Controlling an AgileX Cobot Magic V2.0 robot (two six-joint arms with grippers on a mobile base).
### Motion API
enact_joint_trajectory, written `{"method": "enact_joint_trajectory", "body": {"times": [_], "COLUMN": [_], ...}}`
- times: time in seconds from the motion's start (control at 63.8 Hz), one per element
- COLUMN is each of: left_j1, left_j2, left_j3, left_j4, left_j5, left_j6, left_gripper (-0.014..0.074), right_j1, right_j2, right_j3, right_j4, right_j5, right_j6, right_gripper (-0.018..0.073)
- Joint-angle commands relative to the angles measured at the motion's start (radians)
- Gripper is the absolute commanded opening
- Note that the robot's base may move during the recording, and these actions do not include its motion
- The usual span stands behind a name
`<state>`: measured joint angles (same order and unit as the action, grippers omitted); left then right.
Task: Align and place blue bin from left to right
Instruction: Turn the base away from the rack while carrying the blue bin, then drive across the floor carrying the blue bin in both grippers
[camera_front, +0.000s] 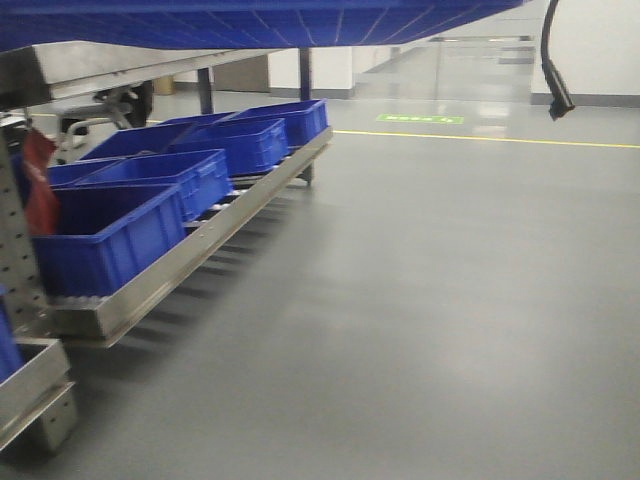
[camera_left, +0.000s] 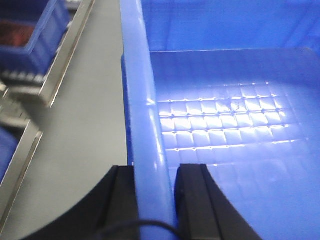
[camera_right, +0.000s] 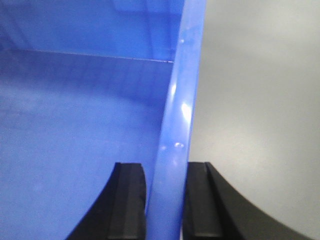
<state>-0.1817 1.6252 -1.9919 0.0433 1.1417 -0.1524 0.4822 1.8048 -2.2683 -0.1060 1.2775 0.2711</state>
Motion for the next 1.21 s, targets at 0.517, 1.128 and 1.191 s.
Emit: {"method": "enact_joint_trajectory", "body": {"times": [0.517,1.128,1.191], "left_j1": [0.008,0.008,0.008], "left_j2": [-0.020,-0.020,-0.020], "left_j3": [-0.017,-0.017,-0.017], "left_j4": [0.057,0.057,0.057], "left_j5": [-0.268,-0.271,-0.271], "left_j6": [0.013,0.013,0.013], "left_gripper": [-0.0015,-0.0015,-0.0015], "right_j1": [-0.010,-0.010,-0.010], "right_j2": [-0.030,-0.030,-0.030], "right_j3": [-0.011,-0.011,-0.011], "right_j4": [-0.056,-0.056,-0.056], "right_j5": [-0.059,-0.059,-0.059], "right_j6": [-0.037,-0.037,-0.037], "right_gripper": [-0.0078,-0.0078,-0.0078]}}
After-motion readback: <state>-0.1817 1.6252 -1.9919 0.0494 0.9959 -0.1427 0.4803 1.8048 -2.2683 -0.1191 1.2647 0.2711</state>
